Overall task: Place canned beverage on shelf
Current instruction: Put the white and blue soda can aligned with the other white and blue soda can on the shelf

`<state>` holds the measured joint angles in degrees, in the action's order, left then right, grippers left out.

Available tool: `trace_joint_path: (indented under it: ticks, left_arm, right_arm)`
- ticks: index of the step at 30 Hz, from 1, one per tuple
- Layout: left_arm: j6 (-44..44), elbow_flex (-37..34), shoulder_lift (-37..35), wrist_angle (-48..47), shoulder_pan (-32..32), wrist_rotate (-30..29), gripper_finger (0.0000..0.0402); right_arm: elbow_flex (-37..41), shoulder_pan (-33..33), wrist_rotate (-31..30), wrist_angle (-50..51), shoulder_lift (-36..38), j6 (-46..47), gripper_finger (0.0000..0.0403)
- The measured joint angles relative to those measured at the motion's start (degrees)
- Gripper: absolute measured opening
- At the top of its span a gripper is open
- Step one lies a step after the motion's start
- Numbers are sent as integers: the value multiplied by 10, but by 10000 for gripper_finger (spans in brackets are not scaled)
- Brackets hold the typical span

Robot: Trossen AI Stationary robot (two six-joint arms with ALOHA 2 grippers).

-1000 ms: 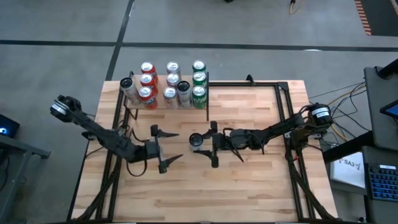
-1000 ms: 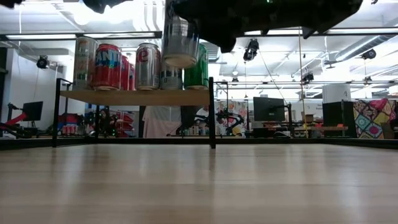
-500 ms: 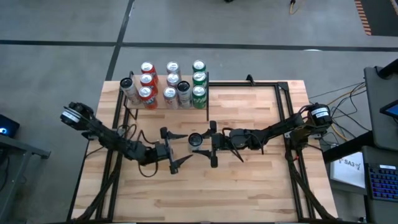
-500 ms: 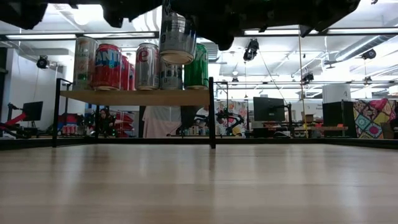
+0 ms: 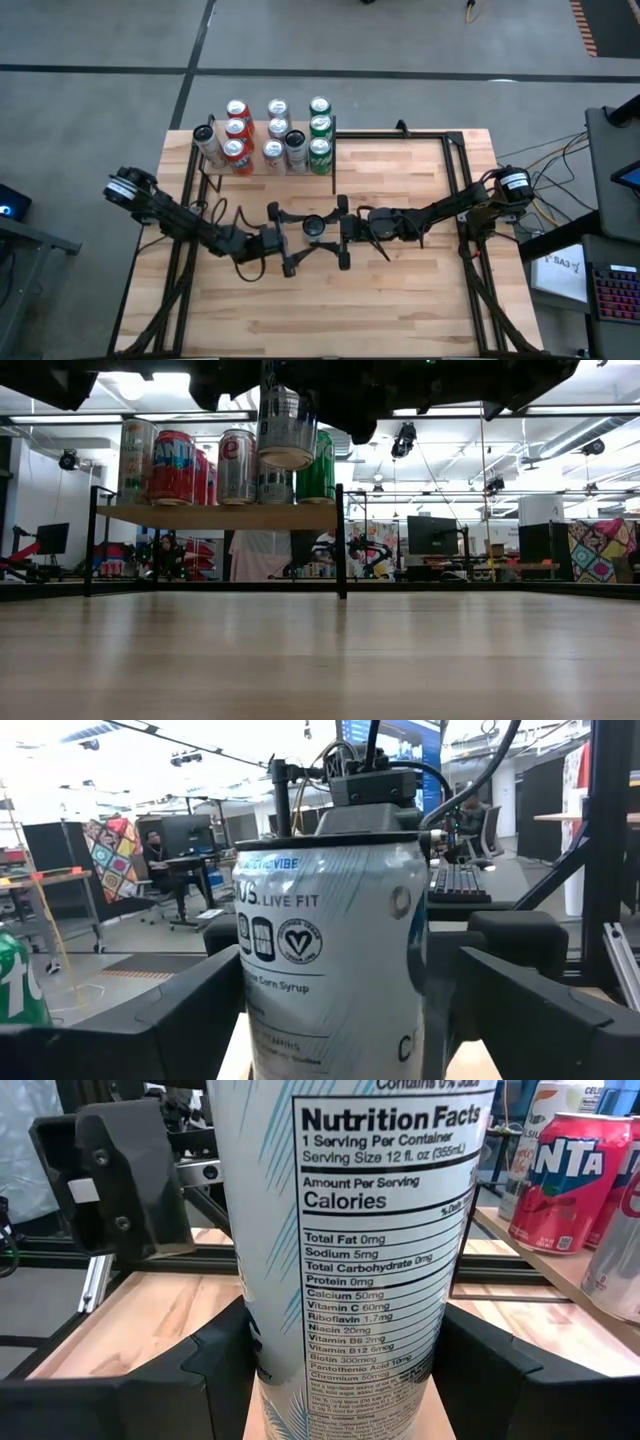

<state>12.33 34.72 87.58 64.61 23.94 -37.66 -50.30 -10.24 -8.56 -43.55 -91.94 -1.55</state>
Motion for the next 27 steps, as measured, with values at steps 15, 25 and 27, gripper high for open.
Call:
trace_joint_path:
  ticks: [15,25,27]
  left_arm:
    - [-3,5,10,-7,-4,-4,237]
    - [54,4,2,-10,30,-47,237]
    - [76,3,-2,-10,43,-71,238]
  right_arm:
    - [0,0,0,1,0,0,265]
    - [-2,0,2,63,29,25,307]
    - [-2,0,1,91,46,31,312]
